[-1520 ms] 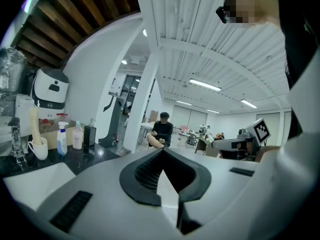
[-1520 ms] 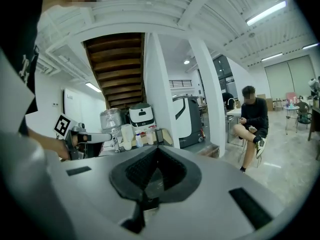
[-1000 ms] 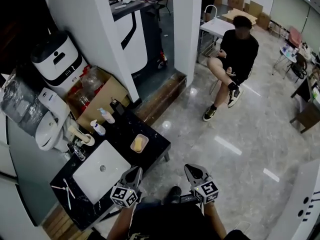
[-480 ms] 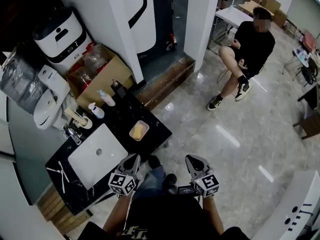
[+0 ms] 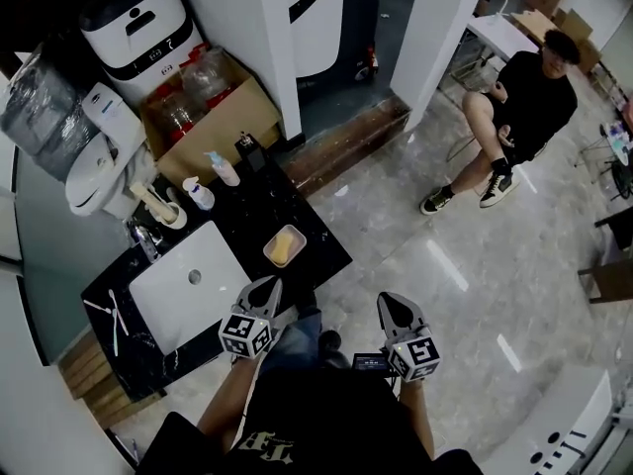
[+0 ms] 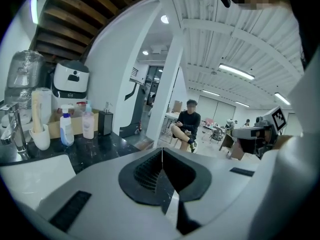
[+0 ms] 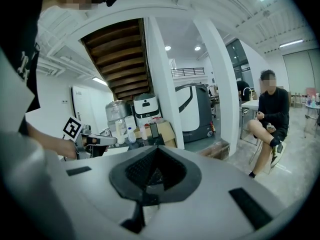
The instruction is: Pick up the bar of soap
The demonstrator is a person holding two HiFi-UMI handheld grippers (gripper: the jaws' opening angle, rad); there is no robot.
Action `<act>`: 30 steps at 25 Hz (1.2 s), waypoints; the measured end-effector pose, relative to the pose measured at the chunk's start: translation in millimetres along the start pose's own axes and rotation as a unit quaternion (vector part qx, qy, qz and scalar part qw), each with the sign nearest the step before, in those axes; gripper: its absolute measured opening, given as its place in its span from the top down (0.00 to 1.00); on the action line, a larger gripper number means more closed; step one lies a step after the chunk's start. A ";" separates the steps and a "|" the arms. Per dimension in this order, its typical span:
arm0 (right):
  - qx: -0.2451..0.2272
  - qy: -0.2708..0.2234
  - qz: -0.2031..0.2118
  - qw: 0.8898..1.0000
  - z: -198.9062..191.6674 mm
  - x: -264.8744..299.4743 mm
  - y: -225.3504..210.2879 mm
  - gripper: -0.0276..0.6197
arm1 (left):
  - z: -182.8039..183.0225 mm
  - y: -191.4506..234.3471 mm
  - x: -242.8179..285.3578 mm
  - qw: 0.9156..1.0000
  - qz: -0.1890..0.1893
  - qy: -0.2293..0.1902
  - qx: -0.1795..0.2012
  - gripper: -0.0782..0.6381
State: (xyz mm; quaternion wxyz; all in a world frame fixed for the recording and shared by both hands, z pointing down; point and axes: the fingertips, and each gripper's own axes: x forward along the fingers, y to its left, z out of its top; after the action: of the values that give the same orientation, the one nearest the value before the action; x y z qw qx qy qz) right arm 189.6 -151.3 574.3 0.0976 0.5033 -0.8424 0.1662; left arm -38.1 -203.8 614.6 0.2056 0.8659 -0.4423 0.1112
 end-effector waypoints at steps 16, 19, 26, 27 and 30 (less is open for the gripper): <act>0.009 0.028 0.028 0.999 -4.1 60.1 -2.7 0.95 | -16.4 40.7 47.0 0.998 0.024 0.053 -0.003 0.88; 0.011 0.033 0.037 0.999 -7.4 71.6 1.2 0.95 | -20.8 45.9 53.4 0.998 0.024 0.065 -0.005 0.88; 0.009 0.047 0.060 0.997 -17.5 102.3 8.9 0.95 | -33.9 61.7 72.6 0.995 0.025 0.098 -0.006 0.87; 0.008 0.049 0.064 0.997 -19.2 107.1 10.6 0.95 | -36.2 63.9 75.7 0.994 0.025 0.103 -0.005 0.87; 0.009 0.058 0.078 0.995 -24.8 119.9 16.2 0.95 | -44.5 69.4 84.6 0.992 0.027 0.121 -0.003 0.83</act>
State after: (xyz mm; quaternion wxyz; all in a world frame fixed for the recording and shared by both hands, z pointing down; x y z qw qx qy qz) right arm 118.4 -232.7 634.0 0.1287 0.4262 -0.8706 0.2095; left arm -45.5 -280.8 703.8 0.2571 0.8329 -0.4381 0.2197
